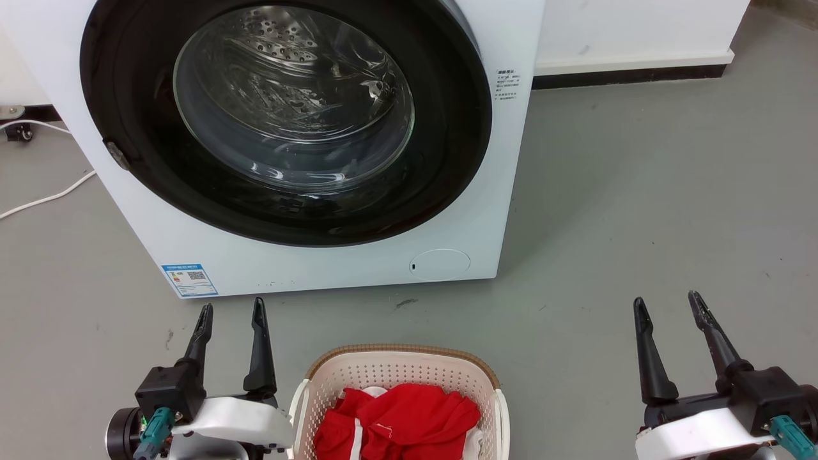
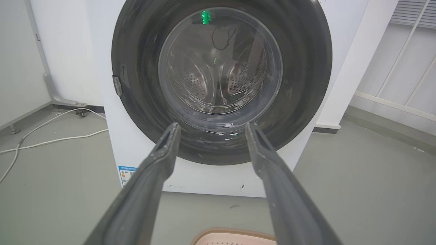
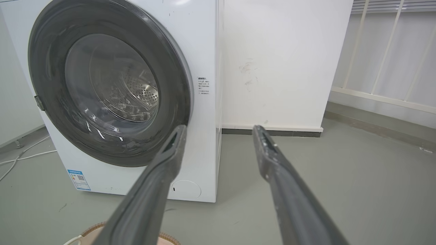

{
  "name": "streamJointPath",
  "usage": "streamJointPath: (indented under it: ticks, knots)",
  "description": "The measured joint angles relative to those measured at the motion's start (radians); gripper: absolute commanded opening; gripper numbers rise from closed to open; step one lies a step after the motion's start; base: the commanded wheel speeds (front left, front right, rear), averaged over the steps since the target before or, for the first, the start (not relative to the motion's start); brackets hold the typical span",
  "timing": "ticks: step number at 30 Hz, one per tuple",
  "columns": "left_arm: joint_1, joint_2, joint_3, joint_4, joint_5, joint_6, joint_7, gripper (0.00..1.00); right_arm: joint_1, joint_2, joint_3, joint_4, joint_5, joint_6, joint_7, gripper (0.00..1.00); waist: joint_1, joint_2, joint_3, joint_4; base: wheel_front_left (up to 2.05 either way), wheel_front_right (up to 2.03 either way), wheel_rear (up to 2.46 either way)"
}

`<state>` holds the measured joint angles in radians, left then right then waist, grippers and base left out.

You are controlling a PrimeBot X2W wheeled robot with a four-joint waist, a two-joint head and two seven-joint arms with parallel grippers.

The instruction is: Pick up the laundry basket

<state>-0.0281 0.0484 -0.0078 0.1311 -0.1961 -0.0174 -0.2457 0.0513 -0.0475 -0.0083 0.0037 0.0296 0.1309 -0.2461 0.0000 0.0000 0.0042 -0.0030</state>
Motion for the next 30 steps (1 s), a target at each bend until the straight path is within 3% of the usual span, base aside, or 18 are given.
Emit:
streamJointPath:
  ticks: [10, 30]
  knots:
    - [0.004, 0.000, -0.006, -0.002, 0.062, 0.009, -0.014, 1.00, 0.009, 0.000, -0.002, -0.003, -0.034, 0.000, -0.015, 1.00, 0.0000, 0.0000, 0.001, 0.001, 0.00, 0.00, 0.00]
    - [0.007, 0.000, -0.004, 0.007, 0.064, 0.017, -0.015, 1.00, 0.010, 0.000, 0.000, 0.014, -0.008, 0.000, -0.017, 1.00, 0.0000, 0.0000, 0.002, 0.001, 0.00, 0.00, 0.00]
